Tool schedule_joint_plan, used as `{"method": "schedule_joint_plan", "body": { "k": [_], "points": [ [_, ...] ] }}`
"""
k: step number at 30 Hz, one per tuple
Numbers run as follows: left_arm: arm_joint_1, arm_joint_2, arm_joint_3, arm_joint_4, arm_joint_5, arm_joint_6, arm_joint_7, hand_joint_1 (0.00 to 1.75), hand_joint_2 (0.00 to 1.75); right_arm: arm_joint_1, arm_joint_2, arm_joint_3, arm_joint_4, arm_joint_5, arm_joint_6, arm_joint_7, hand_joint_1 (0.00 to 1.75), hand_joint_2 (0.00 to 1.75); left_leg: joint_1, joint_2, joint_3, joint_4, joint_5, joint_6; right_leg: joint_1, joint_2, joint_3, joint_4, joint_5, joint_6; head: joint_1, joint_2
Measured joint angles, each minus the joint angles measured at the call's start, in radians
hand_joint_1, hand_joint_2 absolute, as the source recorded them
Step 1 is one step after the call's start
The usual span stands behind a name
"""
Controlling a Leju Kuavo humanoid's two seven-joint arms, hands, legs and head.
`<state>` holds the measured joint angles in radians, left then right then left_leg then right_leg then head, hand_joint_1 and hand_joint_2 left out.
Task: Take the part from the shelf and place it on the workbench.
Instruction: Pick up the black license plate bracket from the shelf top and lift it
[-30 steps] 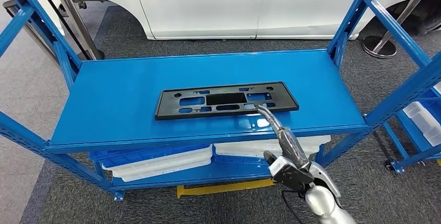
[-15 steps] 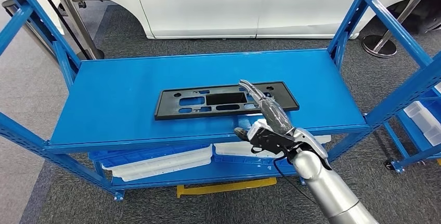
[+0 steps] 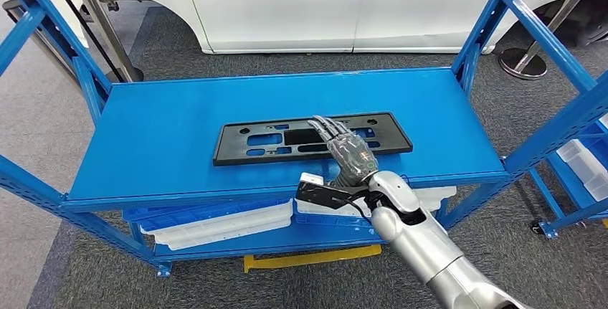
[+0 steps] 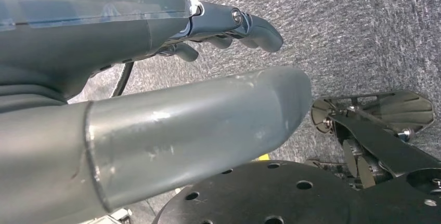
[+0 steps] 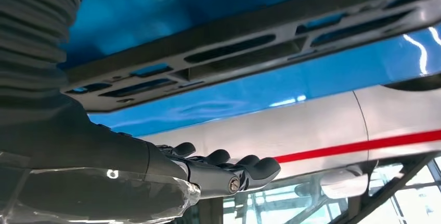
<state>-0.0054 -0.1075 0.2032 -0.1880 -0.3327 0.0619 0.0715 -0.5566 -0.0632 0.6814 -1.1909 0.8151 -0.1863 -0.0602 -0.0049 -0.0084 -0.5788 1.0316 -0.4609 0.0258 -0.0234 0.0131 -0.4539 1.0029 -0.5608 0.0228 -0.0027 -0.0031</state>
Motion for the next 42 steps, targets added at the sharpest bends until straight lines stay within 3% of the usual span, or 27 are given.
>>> {"method": "schedule_joint_plan", "body": {
  "k": [12, 21, 37, 38, 41, 42],
  "points": [
    [-0.001, 0.002, -0.003, 0.0, -0.026, -0.007, 0.002, 0.0, 0.0, -0.041, 0.073, 0.025, 0.22, 0.14, -0.146, 0.011, 0.0, 1.75, 0.0, 0.0, 0.0, 0.0, 0.0, 0.0, 0.0, 0.0, -0.001, 0.0, 0.0, 0.0, 0.0, 0.0],
    [-0.002, 0.002, -0.003, 0.0, -0.054, -0.011, 0.006, 0.0, 0.0, -0.076, 0.101, 0.021, 0.353, 0.285, -0.324, 0.039, 0.0, 1.75, 0.0, 0.0, 0.0, 0.0, 0.0, 0.0, 0.0, 0.0, -0.001, 0.0, 0.0, 0.0, 0.0, 0.0],
    [-0.004, 0.004, -0.003, 0.0, -0.086, -0.023, 0.01, 0.0, 0.0, -0.142, 0.106, -0.049, 0.553, 0.432, -0.41, 0.145, 0.0, 1.75, 0.0, 0.0, 0.001, 0.0, 0.0, 0.0, 0.0, 0.0, -0.001, 0.0, 0.0, 0.0, 0.0, 0.0],
    [-0.004, 0.004, -0.003, 0.0, -0.086, -0.023, 0.01, 0.0, 0.0, -0.146, 0.105, -0.055, 0.565, 0.437, -0.412, 0.151, 0.34, 1.75, 0.0, 0.0, 0.001, 0.0, 0.0, 0.0, 0.0, 0.0, -0.001, 0.0, 0.0, 0.0, 0.0, 0.0],
    [-0.005, 0.004, -0.003, 0.0, -0.087, -0.023, 0.01, 0.0, 0.0, -0.157, 0.105, -0.071, 0.597, 0.443, -0.414, 0.161, 1.65, 1.75, 0.0, 0.0, 0.001, 0.0, 0.0, 0.0, 0.0, 0.0, 0.0, 0.0, 0.0, 0.0, 0.0, 0.0],
    [-0.005, 0.004, -0.003, 0.0, -0.087, -0.023, 0.01, 0.0, 0.0, -0.159, 0.105, -0.076, 0.606, 0.443, -0.413, 0.162, 1.75, 1.75, 0.0, 0.0, 0.001, 0.0, 0.0, 0.0, 0.0, 0.0, 0.0, 0.0, 0.0, 0.0, 0.0, 0.0]
  ]
}}
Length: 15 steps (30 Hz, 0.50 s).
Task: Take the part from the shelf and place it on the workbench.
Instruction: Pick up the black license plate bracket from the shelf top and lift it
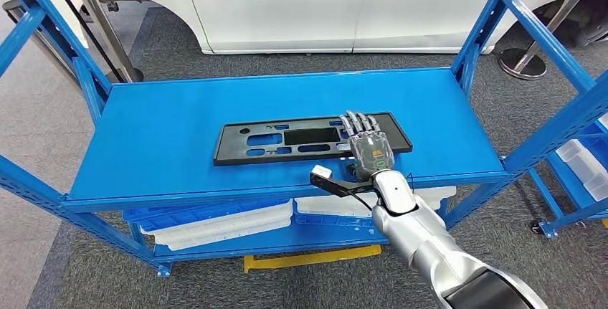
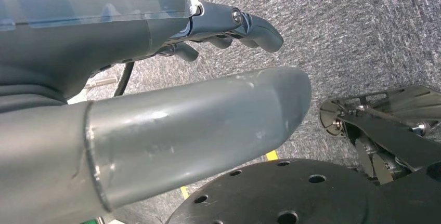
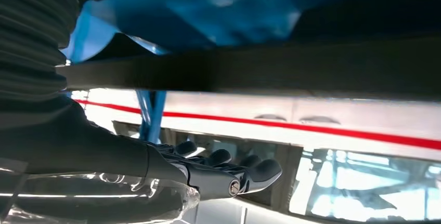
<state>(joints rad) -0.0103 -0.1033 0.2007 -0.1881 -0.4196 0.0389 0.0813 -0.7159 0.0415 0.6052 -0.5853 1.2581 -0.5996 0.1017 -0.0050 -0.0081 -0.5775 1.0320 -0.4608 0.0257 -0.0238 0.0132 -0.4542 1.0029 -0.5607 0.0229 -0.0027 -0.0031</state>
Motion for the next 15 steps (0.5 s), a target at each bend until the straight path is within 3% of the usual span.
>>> {"method": "schedule_joint_plan", "body": {
  "k": [15],
  "points": [
    [-0.001, 0.0, 0.0, 0.0, 0.0, 0.0, 0.0, 0.0, 0.0, -0.001, 0.0, -0.026, 0.062, -0.01, 0.017, -0.019, 1.75, 1.75, 0.0, 0.0, 0.0, 0.0, 0.0, 0.0, 0.0, 0.0, 0.0, 0.0, 0.0, 0.0, 0.0, 0.0]
  ]
}}
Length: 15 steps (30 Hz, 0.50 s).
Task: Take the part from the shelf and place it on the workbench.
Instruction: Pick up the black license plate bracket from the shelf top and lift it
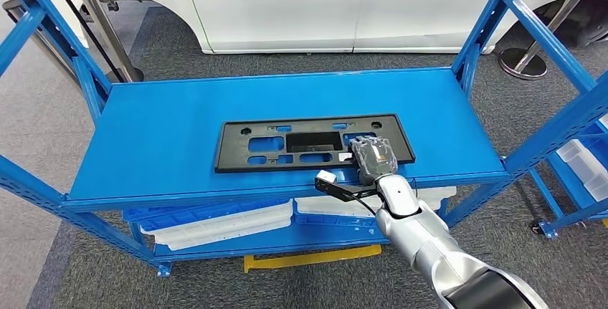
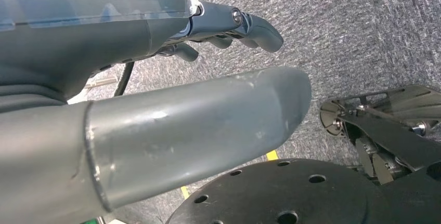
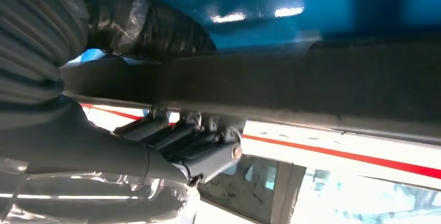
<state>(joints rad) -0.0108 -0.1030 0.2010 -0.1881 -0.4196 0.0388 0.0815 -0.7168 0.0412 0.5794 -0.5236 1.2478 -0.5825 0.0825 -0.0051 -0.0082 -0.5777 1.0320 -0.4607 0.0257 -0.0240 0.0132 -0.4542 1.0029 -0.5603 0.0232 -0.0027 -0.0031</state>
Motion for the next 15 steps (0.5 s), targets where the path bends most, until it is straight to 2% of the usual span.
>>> {"method": "schedule_joint_plan", "body": {
  "k": [4, 8, 15],
  "points": [
    [0.0, 0.0, 0.0, 0.0, 0.0, -0.001, -0.003, 0.0, 0.0, 0.001, 0.0, -0.001, 0.005, -0.003, 0.004, -0.014, 1.75, 1.75, 0.0, 0.0, 0.0, 0.0, 0.0, 0.0, 0.0, 0.0, 0.0, 0.0, 0.0, 0.0, 0.0, 0.0],
    [-0.001, 0.0, 0.0, 0.0, 0.0, -0.003, -0.004, 0.0, 1.75, 0.006, 0.0, -0.001, 0.007, -0.003, 0.004, -0.023, 1.75, 1.75, 0.0, 0.0, 0.0, 0.0, 0.0, 0.0, 0.0, 0.0, 0.0, 0.0, 0.0, 0.0, 0.0, 0.0],
    [-0.001, 0.0, 0.016, 0.0, 0.029, -0.019, -0.014, 0.0, 1.75, 0.01, 0.0, -0.007, 0.007, -0.004, 0.006, -0.038, 1.75, 1.75, 0.0, 0.0, 0.0, 0.0, 0.0, 0.0, 0.0, 0.0, 0.0, 0.0, 0.0, 0.0, 0.0, 0.0]
  ]
}}
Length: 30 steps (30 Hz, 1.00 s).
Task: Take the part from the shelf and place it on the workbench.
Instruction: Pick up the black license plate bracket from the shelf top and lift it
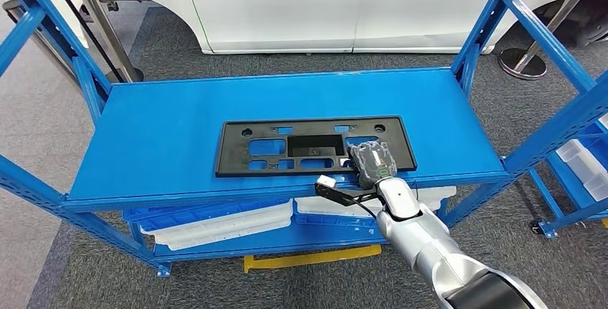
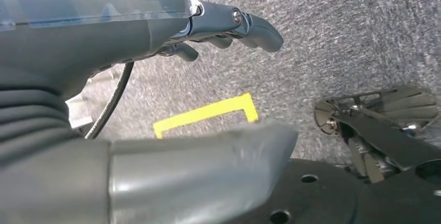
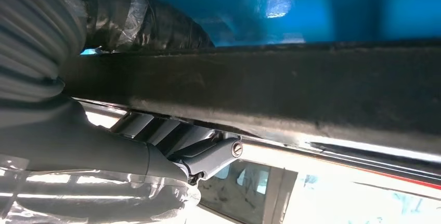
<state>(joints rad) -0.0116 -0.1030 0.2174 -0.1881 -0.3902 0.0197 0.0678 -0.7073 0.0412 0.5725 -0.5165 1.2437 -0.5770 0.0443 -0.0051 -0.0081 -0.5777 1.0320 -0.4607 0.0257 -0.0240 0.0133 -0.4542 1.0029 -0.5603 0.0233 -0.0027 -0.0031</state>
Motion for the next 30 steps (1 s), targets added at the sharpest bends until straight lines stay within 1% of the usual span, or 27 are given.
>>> {"method": "schedule_joint_plan", "body": {
  "k": [3, 6, 9, 11, 13, 15, 17, 18, 19, 20, 21, 22, 23, 24, 25, 26, 27, 28, 29, 30],
  "points": [
    [0.0, 0.0, 0.013, 0.0, 0.012, -0.002, 0.0, 0.0, 1.75, 0.002, 0.0, -0.003, 0.0, -0.001, -0.006, -0.006, 1.75, 1.75, 0.0, 0.0, 0.0, 0.0, 0.0, 0.0, 0.0, 0.0, 0.0, 0.0, 0.0, 0.0, 0.0, 0.0],
    [0.001, 0.0, 0.028, 0.0, 0.023, -0.006, -0.015, 0.0, 1.75, 0.012, 0.0, -0.011, -0.01, 0.012, -0.057, -0.006, 1.75, 1.75, 0.0, 0.0, 0.0, 0.0, 0.0, 0.0, 0.0, 0.0, 0.0, 0.0, 0.0, 0.0, 0.0, 0.0],
    [0.0, 0.0, 0.04, 0.0, 0.025, -0.012, -0.019, 0.0, 1.75, 0.04, -0.006, -0.021, -0.066, 0.084, -0.103, 0.022, 1.75, 1.75, -0.002, 0.0, -0.001, 0.001, 0.0, 0.0, -0.001, 0.0, -0.001, -0.001, 0.001, 0.001, 0.0, 0.0],
    [0.0, 0.0, 0.044, 0.0, 0.021, -0.012, -0.015, 0.0, 1.75, 0.057, -0.013, -0.029, -0.117, 0.124, -0.111, 0.028, 1.75, 1.75, -0.004, 0.0, -0.002, 0.004, -0.001, 0.002, -0.003, 0.001, -0.001, -0.002, 0.002, 0.003, 0.0, 0.0],
    [0.0, 0.0, 0.045, 0.0, 0.016, -0.011, -0.012, 0.0, 1.75, 0.066, -0.019, -0.035, -0.153, 0.136, -0.113, 0.024, 1.75, 1.75, -0.005, 0.0, -0.004, 0.006, -0.002, 0.003, -0.006, 0.001, -0.003, -0.003, 0.003, 0.005, 0.0, 0.0],
    [0.0, 0.0, 0.046, 0.0, 0.014, -0.011, -0.01, 0.0, 1.75, 0.072, -0.024, -0.04, -0.179, 0.14, -0.113, 0.02, 1.75, 1.75, -0.006, 0.0, -0.007, 0.008, -0.001, 0.006, -0.007, 0.002, -0.004, -0.004, 0.006, 0.009, 0.0, 0.0],
    [-0.001, 0.0, 0.047, 0.0, 0.013, -0.01, -0.01, 0.0, 1.75, 0.079, -0.029, -0.044, -0.205, 0.143, -0.113, 0.011, 1.75, 1.75, -0.003, 0.003, -0.007, 0.001, 0.006, 0.014, -0.007, 0.002, -0.005, -0.002, 0.004, 0.015, 0.0, 0.0],
    [-0.001, -0.001, 0.048, 0.0, 0.013, -0.01, -0.01, 0.0, 1.75, 0.082, -0.033, -0.046, -0.218, 0.144, -0.112, 0.004, 1.75, 1.75, -0.001, 0.005, -0.006, -0.005, 0.01, 0.02, -0.007, 0.0, -0.011, 0.011, -0.007, 0.016, 0.0, 0.0],
    [-0.001, -0.001, 0.05, 0.0, 0.012, -0.009, -0.01, 0.0, 1.75, 0.085, -0.038, -0.047, -0.233, 0.145, -0.11, -0.004, 1.75, 1.75, 0.001, 0.007, -0.007, -0.012, 0.015, 0.025, -0.006, -0.002, -0.027, 0.043, -0.028, 0.015, 0.0, 0.0],
    [-0.001, -0.001, 0.051, 0.0, 0.011, -0.009, -0.01, 0.0, 1.75, 0.088, -0.045, -0.047, -0.249, 0.146, -0.105, -0.011, 1.75, 1.75, 0.002, 0.01, -0.008, -0.015, 0.018, 0.029, -0.005, -0.004, -0.054, 0.097, -0.058, 0.014, 0.0, 0.0],
    [-0.001, -0.002, 0.052, 0.0, 0.01, -0.009, -0.01, 0.0, 1.75, 0.093, -0.051, -0.047, -0.266, 0.147, -0.097, -0.017, 1.75, 1.75, 0.001, 0.011, -0.012, -0.016, 0.02, 0.032, -0.004, -0.005, -0.09, 0.165, -0.089, 0.013, 0.0, 0.0],
    [-0.001, -0.002, 0.054, 0.0, 0.01, -0.009, -0.01, 0.0, 1.75, 0.1, -0.057, -0.047, -0.284, 0.147, -0.087, -0.021, 1.75, 1.75, -0.001, 0.013, -0.015, -0.014, 0.021, 0.032, -0.003, -0.005, -0.126, 0.232, -0.112, 0.013, 0.0, 0.0],
    [-0.002, -0.002, 0.055, 0.0, 0.008, -0.009, -0.01, 0.0, 1.75, 0.108, -0.064, -0.047, -0.302, 0.144, -0.076, -0.025, 1.75, 1.75, -0.002, 0.013, -0.018, -0.012, 0.022, 0.033, -0.003, -0.005, -0.152, 0.277, -0.118, 0.013, 0.0, 0.0],
    [-0.002, -0.002, 0.058, 0.0, 0.006, -0.009, -0.01, 0.0, 1.75, 0.117, -0.069, -0.047, -0.319, 0.141, -0.065, -0.029, 1.75, 1.75, -0.002, 0.013, -0.02, -0.01, 0.022, 0.033, -0.002, -0.006, -0.162, 0.285, -0.102, 0.012, 0.0, 0.0],
    [-0.002, -0.002, 0.06, 0.0, 0.005, -0.009, -0.01, 0.0, 1.75, 0.124, -0.074, -0.047, -0.334, 0.136, -0.057, -0.033, 1.75, 1.75, -0.002, 0.013, -0.021, -0.006, 0.022, 0.032, -0.002, -0.007, -0.153, 0.254, -0.067, 0.01, 0.0, 0.0],
    [-0.003, -0.002, 0.063, 0.0, 0.003, -0.009, -0.01, 0.0, 1.75, 0.129, -0.079, -0.047, -0.349, 0.131, -0.051, -0.035, 1.75, 1.75, -0.003, 0.013, -0.022, -0.001, 0.022, 0.031, -0.002, -0.008, -0.131, 0.194, -0.022, 0.006, 0.0, 0.0],
    [-0.003, -0.002, 0.065, 0.0, 0.002, -0.009, -0.01, 0.0, 1.75, 0.131, -0.083, -0.047, -0.36, 0.128, -0.047, -0.037, 1.75, 1.75, -0.003, 0.013, -0.025, 0.003, 0.022, 0.028, 0.0, -0.01, -0.109, 0.135, 0.011, 0.001, 0.0, 0.0],
    [-0.003, -0.002, 0.066, 0.0, 0.001, -0.009, -0.01, 0.0, 1.75, 0.131, -0.086, -0.047, -0.371, 0.123, -0.046, -0.038, 1.75, 1.75, -0.004, 0.013, -0.03, 0.008, 0.023, 0.024, 0.003, -0.011, -0.093, 0.087, 0.035, -0.003, 0.0, 0.0],
    [-0.004, -0.003, 0.067, 0.0, 0.0, -0.009, -0.01, 0.0, 1.75, 0.131, -0.088, -0.047, -0.38, 0.118, -0.044, -0.039, 1.75, 1.75, -0.005, 0.014, -0.037, 0.012, 0.026, 0.018, 0.006, -0.012, -0.088, 0.06, 0.044, -0.008, 0.0, 0.0],
    [-0.005, -0.003, 0.068, 0.0, -0.002, -0.009, -0.01, 0.0, 1.75, 0.132, -0.09, -0.047, -0.387, 0.111, -0.043, -0.041, 1.75, 1.75, -0.005, 0.015, -0.044, 0.014, 0.031, 0.01, 0.01, -0.012, -0.092, 0.055, 0.044, -0.012, 0.0, 0.0]
  ]
}}
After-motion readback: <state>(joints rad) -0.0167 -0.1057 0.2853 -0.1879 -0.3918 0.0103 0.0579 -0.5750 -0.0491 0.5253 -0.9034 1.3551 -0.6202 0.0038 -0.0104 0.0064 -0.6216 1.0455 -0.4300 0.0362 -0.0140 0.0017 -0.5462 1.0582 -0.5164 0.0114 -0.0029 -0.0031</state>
